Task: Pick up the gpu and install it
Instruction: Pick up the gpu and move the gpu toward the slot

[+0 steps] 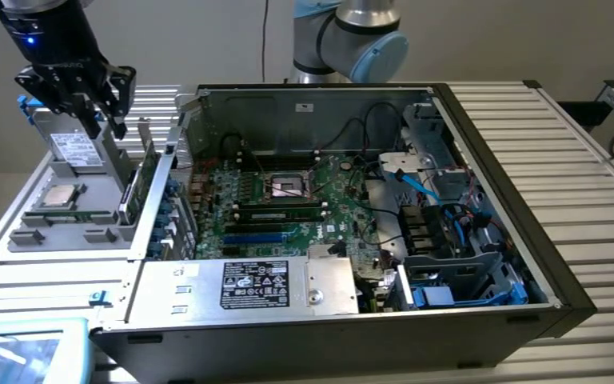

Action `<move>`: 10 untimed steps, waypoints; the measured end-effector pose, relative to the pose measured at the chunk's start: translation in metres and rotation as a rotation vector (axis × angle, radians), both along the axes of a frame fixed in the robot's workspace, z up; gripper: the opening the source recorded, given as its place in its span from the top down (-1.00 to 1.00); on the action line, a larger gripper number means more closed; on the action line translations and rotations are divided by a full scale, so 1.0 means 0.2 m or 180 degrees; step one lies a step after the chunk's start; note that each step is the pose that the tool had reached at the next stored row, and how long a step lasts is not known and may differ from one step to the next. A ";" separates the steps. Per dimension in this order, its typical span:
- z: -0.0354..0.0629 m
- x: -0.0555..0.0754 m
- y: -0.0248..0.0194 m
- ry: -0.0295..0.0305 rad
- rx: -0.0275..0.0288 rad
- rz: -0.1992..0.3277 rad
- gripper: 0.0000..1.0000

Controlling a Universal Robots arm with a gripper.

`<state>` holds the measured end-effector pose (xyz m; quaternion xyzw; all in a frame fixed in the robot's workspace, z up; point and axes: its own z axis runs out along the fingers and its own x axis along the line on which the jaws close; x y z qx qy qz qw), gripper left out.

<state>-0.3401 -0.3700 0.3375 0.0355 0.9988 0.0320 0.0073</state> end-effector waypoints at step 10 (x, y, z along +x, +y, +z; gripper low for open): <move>-0.091 0.00 -0.006 0.0000 0.0000 0.0002 0.12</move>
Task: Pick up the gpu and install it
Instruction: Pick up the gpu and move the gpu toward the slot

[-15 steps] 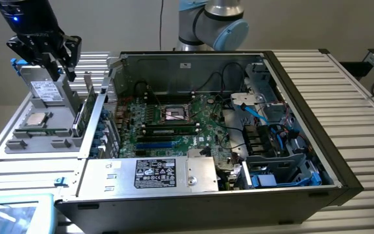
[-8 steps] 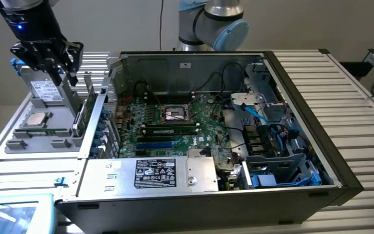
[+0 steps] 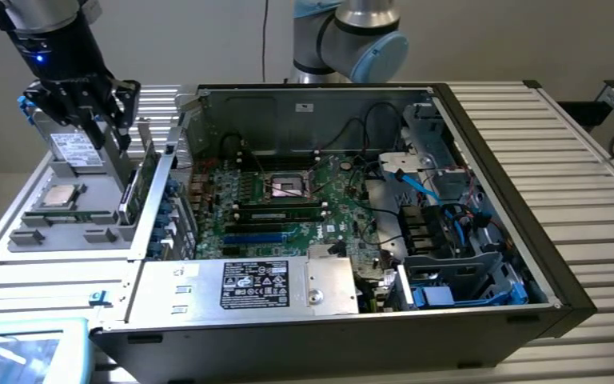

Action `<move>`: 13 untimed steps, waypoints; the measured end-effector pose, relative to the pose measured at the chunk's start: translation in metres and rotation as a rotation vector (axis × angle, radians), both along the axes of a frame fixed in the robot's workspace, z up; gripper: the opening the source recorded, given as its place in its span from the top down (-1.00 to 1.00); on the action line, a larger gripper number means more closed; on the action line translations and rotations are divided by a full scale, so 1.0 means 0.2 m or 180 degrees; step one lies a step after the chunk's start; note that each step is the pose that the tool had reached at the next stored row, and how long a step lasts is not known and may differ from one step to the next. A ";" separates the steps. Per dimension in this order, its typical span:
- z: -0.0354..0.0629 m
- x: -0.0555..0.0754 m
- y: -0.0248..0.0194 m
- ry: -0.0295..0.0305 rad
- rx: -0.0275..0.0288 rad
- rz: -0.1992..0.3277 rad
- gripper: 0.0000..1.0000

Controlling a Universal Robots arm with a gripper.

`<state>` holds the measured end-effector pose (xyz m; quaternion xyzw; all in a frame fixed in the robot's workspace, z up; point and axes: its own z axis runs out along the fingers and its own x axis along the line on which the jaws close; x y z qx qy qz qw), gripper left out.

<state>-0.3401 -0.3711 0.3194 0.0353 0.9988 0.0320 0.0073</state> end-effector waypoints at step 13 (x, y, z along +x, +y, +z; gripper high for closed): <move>-0.118 0.00 -0.007 0.0000 0.0000 0.0009 0.12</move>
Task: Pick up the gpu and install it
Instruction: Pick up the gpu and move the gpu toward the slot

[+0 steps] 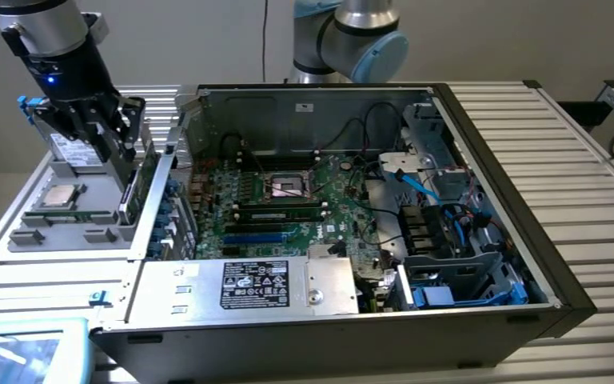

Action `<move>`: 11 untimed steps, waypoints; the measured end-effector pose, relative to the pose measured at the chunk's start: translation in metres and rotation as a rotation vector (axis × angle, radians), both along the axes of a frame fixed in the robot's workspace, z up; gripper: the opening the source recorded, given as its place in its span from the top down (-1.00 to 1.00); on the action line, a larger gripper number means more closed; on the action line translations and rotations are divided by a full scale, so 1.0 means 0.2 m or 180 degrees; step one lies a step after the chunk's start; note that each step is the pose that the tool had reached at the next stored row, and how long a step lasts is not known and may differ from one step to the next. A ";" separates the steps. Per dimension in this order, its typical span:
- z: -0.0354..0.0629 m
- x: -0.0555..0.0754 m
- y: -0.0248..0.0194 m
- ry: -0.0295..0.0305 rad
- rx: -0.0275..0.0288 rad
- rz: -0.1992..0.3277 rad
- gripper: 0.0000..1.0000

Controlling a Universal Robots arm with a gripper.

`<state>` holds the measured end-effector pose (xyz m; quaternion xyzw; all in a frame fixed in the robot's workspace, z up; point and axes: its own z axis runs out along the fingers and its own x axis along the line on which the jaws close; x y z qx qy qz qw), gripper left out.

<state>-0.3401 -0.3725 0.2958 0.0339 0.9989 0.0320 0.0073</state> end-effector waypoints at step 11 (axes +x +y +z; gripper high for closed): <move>-0.101 0.00 -0.001 0.0000 0.0000 0.0000 0.12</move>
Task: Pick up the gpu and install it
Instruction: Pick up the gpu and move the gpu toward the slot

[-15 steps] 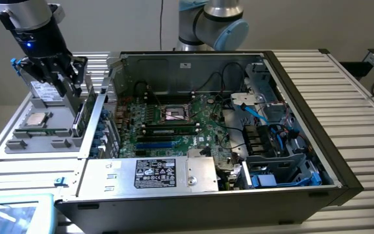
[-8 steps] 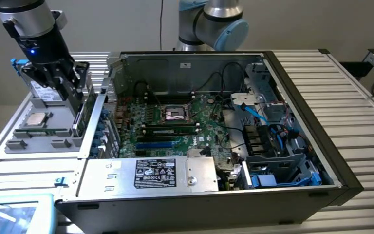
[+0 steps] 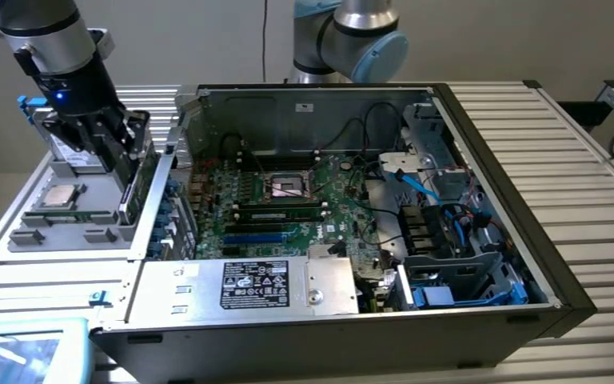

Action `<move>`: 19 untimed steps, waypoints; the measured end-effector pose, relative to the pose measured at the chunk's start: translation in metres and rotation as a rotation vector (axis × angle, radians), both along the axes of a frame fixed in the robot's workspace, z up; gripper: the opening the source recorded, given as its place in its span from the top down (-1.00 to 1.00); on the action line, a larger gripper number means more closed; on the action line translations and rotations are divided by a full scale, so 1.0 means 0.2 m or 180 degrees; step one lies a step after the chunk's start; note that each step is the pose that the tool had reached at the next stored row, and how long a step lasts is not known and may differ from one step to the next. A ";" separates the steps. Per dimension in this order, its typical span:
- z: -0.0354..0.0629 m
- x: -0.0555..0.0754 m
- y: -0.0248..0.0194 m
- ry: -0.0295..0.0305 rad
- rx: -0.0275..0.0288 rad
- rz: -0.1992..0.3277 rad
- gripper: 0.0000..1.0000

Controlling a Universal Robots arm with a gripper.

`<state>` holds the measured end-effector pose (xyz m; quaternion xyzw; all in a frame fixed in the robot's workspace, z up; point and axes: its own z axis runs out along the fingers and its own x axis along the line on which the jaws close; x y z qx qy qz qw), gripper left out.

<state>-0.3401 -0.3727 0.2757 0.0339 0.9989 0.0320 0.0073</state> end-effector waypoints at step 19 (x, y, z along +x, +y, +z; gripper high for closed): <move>-0.141 0.02 -0.001 0.0000 0.0001 -0.0002 0.12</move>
